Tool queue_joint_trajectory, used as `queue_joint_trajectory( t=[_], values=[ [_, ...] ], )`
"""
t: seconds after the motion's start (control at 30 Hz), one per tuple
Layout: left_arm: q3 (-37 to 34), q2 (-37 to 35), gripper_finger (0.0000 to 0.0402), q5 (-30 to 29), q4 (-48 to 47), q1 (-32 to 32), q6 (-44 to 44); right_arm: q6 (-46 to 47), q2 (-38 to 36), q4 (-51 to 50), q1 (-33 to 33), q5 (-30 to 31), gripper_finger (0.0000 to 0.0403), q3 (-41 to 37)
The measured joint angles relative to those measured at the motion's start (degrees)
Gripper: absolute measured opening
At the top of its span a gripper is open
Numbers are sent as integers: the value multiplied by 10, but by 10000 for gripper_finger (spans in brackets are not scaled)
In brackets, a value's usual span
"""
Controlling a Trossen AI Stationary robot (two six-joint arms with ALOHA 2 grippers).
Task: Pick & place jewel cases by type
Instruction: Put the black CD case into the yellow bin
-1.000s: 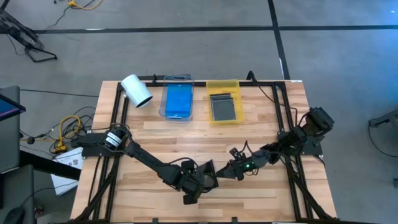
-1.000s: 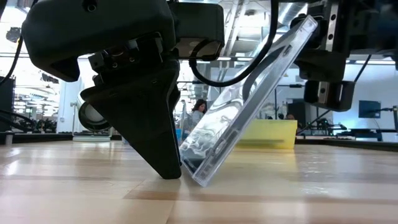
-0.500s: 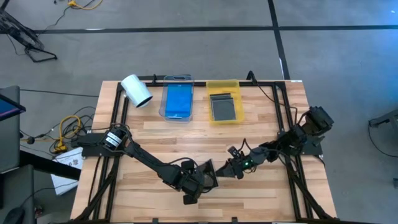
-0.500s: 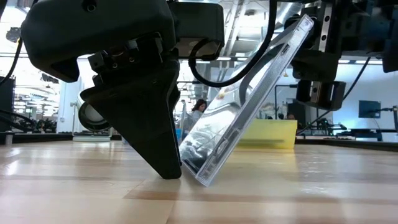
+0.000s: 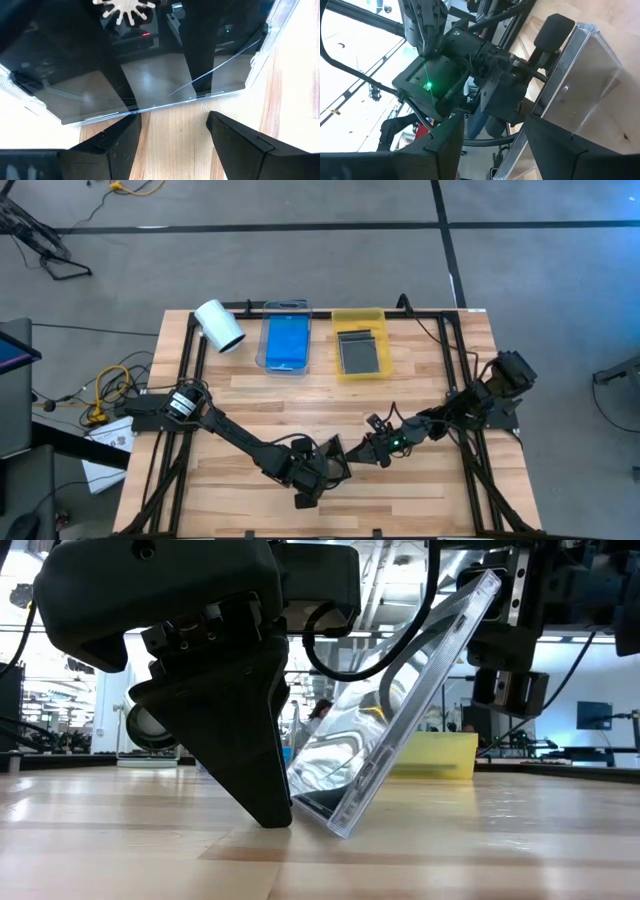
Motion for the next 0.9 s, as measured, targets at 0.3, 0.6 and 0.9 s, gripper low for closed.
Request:
queue_joint_trajectory(
  t=[0.3,0.6,0.9],
  values=[
    [0,0,233,-26,-14,0,-36,-15,2,12,2,-6,193,2],
    [0,0,233,-43,-14,-3,-77,-12,1,-10,16,-2,188,19],
    [0,3,233,-83,-27,-25,-138,-26,2,-35,15,-8,195,46]
  ],
)
